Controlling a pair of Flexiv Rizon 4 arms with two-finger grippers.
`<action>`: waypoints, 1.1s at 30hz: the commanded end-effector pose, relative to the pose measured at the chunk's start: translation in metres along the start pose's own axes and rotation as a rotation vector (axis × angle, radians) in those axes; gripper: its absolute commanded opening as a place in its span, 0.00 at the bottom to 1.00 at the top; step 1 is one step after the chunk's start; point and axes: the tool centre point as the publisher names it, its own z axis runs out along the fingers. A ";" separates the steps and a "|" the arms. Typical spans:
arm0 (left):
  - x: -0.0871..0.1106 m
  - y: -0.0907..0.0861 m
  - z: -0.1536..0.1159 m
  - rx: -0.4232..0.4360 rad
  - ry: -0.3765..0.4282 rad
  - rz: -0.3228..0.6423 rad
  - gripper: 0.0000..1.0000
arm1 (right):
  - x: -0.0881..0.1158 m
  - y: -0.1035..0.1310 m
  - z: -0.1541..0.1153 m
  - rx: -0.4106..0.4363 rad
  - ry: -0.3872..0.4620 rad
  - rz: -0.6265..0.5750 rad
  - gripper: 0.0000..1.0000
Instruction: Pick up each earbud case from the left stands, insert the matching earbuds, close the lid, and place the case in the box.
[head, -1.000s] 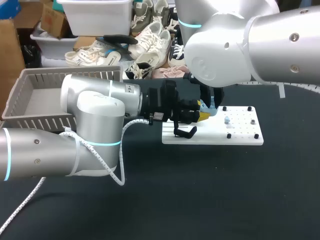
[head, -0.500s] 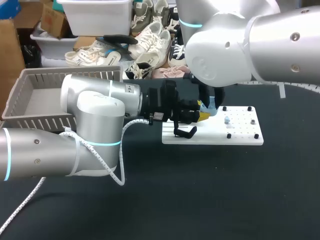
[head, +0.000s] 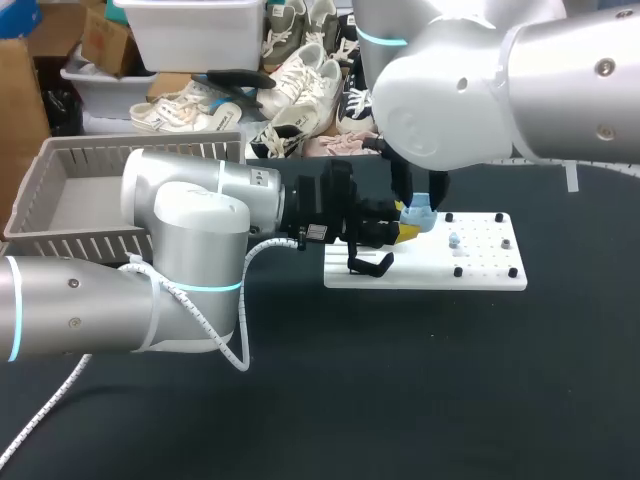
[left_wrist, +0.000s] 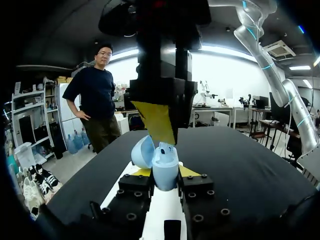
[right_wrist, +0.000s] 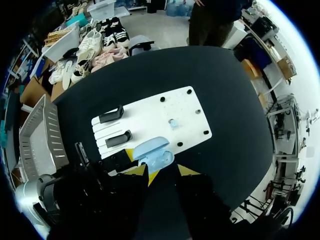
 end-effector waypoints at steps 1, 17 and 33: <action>0.000 0.000 0.000 -0.002 -0.001 0.000 0.00 | 0.018 -0.022 -0.010 -0.075 -0.066 -0.019 0.34; 0.000 0.000 0.000 -0.002 -0.001 0.000 0.00 | 0.023 -0.055 0.000 -0.205 -0.180 -0.059 0.37; 0.000 0.000 0.000 -0.002 -0.001 0.000 0.00 | 0.016 -0.078 0.019 -0.220 -0.186 -0.005 0.37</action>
